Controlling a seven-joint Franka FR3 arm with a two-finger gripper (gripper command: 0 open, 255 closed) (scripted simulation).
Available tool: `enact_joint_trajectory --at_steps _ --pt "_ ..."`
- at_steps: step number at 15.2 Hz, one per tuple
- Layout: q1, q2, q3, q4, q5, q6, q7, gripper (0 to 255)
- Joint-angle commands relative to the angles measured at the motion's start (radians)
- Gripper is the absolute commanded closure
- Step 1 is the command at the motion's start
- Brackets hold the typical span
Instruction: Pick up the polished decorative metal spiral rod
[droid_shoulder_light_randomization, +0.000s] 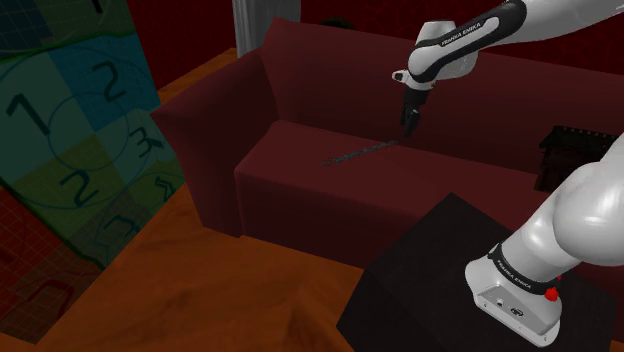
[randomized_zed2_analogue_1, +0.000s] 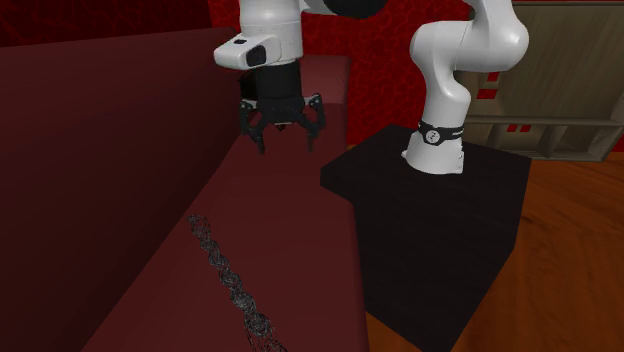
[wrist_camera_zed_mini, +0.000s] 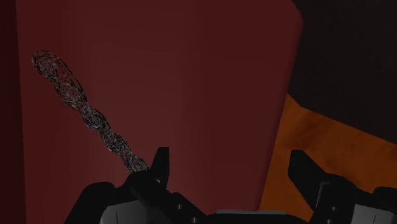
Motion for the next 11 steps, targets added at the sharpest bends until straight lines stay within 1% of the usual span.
enact_joint_trajectory --at_steps 1,6,11 --pt "-0.008 0.093 0.0 0.055 0.035 0.027 -0.095 0" --pt "-0.052 0.307 0.041 0.211 0.102 0.064 -0.28 0" --pt "-0.102 0.51 0.096 0.395 0.127 0.075 -0.422 0"
